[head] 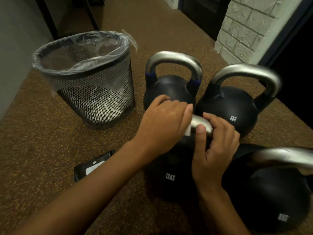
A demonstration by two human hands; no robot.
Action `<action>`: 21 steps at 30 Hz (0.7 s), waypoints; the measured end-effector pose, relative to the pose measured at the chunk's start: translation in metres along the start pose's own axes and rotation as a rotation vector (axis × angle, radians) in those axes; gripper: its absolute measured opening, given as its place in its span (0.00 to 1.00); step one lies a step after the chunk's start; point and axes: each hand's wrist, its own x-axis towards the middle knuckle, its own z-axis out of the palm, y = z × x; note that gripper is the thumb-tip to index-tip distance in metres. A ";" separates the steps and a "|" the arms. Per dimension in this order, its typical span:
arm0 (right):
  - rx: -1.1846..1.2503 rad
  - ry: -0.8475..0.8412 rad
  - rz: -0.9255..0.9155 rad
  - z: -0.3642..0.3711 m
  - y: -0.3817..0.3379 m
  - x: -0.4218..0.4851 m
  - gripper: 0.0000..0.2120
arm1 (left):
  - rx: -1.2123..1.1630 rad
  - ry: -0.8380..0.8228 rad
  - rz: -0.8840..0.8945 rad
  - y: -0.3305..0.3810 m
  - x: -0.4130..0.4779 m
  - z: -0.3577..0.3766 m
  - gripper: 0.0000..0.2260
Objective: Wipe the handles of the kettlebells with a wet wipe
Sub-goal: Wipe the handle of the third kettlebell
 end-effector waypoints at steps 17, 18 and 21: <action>-0.010 0.022 0.008 0.001 -0.001 -0.001 0.17 | -0.589 0.332 -0.357 -0.014 -0.049 0.033 0.16; -0.011 0.024 0.009 0.001 -0.002 -0.001 0.17 | -0.538 0.324 -0.307 -0.014 -0.046 0.032 0.16; -0.015 0.028 0.007 0.002 -0.002 -0.001 0.17 | -0.459 0.297 -0.215 -0.015 -0.045 0.032 0.18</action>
